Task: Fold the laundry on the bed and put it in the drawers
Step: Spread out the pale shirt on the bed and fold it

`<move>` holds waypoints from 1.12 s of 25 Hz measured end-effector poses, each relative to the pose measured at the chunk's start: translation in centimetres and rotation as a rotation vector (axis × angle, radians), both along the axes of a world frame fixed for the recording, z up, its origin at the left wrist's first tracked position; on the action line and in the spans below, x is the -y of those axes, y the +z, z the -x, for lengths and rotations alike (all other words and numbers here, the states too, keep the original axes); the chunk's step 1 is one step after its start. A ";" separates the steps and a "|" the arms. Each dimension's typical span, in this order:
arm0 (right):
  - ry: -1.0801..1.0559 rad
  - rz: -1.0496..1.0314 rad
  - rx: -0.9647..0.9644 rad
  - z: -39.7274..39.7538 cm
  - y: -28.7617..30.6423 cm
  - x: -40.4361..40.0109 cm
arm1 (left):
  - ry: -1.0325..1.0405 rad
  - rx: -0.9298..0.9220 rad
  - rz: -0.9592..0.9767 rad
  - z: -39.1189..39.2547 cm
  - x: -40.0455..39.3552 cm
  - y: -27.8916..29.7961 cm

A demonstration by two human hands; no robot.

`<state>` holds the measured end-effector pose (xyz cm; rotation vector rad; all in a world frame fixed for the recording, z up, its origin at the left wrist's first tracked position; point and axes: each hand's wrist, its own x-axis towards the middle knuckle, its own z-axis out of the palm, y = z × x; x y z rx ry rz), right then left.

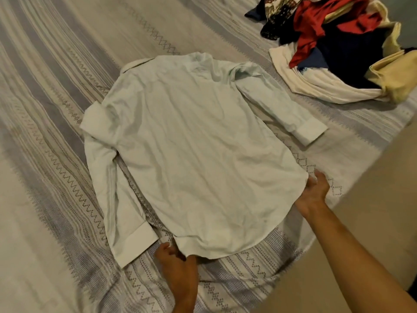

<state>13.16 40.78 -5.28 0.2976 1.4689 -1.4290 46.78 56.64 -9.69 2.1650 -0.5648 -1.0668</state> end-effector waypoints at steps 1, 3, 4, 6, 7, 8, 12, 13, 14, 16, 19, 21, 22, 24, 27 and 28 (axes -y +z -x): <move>-0.003 -0.042 -0.029 0.8 -0.2 0.7 | -0.097 0.169 0.035 -0.6 -0.3 0.3; 0.096 -0.107 -0.094 2.1 -0.8 2.0 | -0.366 0.444 0.109 -2.3 -1.1 -0.1; 0.148 -0.130 -0.132 2.7 -1.0 2.5 | -0.507 0.515 0.169 -3.3 -1.7 -0.2; 0.129 -0.112 -0.215 3.9 -0.7 3.1 | -0.711 0.538 0.190 -5.0 -2.5 0.3; 0.092 -0.097 -0.256 4.5 -0.7 3.1 | -0.794 0.514 0.152 -5.8 -2.8 0.5; 0.082 -0.111 -0.287 4.9 -0.5 2.7 | -0.869 0.511 0.132 -6.3 -3.1 0.6; 0.153 -0.393 -0.386 6.1 -2.8 -0.2 | -1.122 0.646 0.132 -7.6 -4.0 -0.9; 0.149 -0.405 -0.394 6.1 -3.1 -0.4 | -1.153 0.625 0.116 -7.7 -3.7 -1.1; 0.165 -0.403 -0.393 5.9 -3.0 -0.3 | -1.198 0.608 0.109 -7.7 -3.1 -1.2; 0.241 -0.378 -0.378 5.0 -2.6 -0.1 | -1.318 0.578 0.100 -7.8 -2.2 -0.8; 0.363 -0.415 -0.391 1.7 -1.9 -1.1 | -1.541 0.514 0.016 -8.4 0.1 0.8; 0.422 -0.490 -0.487 -1.6 -1.5 -3.1 | -1.632 0.442 -0.021 -9.2 1.7 3.0; 0.429 -0.505 -0.531 -3.9 -1.1 -4.2 | -1.621 0.427 -0.014 -10.1 2.8 4.4; 0.445 -0.564 -0.677 -9.1 0.2 -6.8 | -1.506 0.428 -0.018 -12.3 6.2 7.5; 0.768 -0.491 -1.277 -16.8 1.4 -8.2 | -1.257 0.464 0.000 -18.3 13.2 10.1; 0.918 -0.413 -1.398 -19.4 1.7 -7.5 | -1.195 0.461 0.013 -20.7 15.9 10.7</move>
